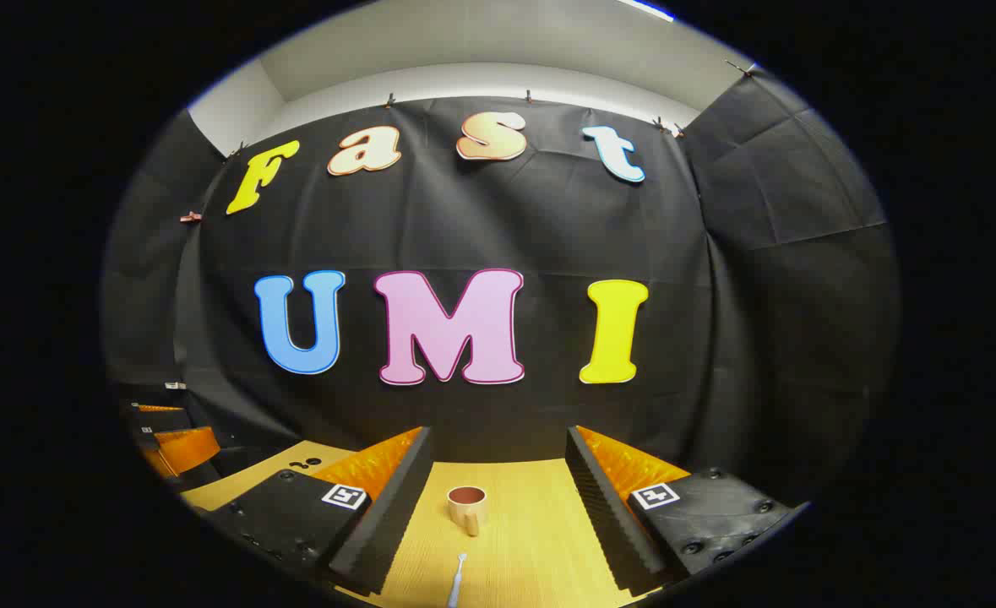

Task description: Put the toothbrush and toothpaste on the desktop into the cup, then pick up the cup and place it on the coaster on the desktop.

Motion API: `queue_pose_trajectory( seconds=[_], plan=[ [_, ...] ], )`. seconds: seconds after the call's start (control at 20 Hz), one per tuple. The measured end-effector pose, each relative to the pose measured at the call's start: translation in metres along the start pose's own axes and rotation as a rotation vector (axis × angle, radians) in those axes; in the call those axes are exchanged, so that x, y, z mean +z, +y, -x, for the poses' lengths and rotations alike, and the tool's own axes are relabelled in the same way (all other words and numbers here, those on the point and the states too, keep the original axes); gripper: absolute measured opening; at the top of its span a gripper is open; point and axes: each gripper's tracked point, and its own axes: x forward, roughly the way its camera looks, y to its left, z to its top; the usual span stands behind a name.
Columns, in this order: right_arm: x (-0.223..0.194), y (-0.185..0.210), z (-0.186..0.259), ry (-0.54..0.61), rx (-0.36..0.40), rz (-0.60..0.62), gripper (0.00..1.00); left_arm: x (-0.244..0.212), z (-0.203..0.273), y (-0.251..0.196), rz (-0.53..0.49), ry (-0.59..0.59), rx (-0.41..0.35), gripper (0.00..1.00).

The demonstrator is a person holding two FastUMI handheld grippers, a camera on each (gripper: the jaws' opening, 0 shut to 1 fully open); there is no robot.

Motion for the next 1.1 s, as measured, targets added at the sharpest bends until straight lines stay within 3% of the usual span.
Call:
queue_pose_trajectory(
  seconds=[0.3,1.1],
  plan=[
    [-0.002,0.018,0.000,-0.004,0.072,-0.015,0.96,-0.005,0.000,-0.007,-0.017,0.015,-0.003,0.96],
    [-0.007,0.004,-0.011,-0.014,0.065,-0.003,0.99,-0.034,-0.012,-0.010,0.017,0.100,0.011,0.96]
  ],
)
